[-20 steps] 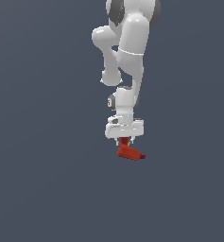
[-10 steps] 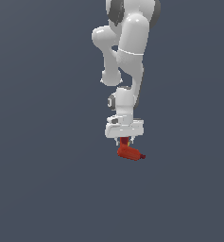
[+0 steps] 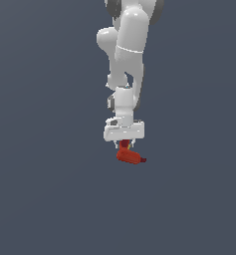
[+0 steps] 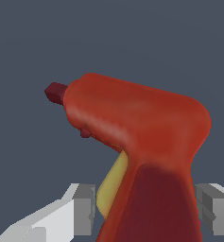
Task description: Pick up the object and move it to a goal position.
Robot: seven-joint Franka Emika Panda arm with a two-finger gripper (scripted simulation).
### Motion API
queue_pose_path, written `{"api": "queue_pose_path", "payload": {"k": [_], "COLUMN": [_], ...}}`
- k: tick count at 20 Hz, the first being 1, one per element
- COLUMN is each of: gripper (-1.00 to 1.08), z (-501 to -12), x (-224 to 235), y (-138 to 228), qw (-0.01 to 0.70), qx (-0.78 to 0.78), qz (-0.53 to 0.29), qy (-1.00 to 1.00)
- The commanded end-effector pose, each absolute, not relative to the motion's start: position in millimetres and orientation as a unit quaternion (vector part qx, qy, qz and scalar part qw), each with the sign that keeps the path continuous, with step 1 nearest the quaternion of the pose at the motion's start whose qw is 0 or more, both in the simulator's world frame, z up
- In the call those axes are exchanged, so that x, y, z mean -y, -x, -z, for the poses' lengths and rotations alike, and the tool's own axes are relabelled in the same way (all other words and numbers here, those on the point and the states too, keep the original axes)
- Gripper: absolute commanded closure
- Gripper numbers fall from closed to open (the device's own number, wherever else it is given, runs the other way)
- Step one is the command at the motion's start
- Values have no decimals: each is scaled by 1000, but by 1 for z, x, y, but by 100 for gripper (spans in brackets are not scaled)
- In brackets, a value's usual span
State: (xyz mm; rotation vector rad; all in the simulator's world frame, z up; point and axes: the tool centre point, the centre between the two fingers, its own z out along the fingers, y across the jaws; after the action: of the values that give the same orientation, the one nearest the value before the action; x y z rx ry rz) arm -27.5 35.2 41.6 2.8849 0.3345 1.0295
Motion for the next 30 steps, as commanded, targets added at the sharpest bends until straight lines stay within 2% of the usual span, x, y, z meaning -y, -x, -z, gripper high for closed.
{"api": "queue_pose_path", "payload": {"k": [1,16,30], "gripper": [108,108,108], "z": [-52,-107,-122], "x": [-19,87,117], "y": [32,73,82], "qw": [30,31,31], "qx": [-108,-108,-108], "qz": [-336,-336,-336], "qy": [-935,-935,-935]}}
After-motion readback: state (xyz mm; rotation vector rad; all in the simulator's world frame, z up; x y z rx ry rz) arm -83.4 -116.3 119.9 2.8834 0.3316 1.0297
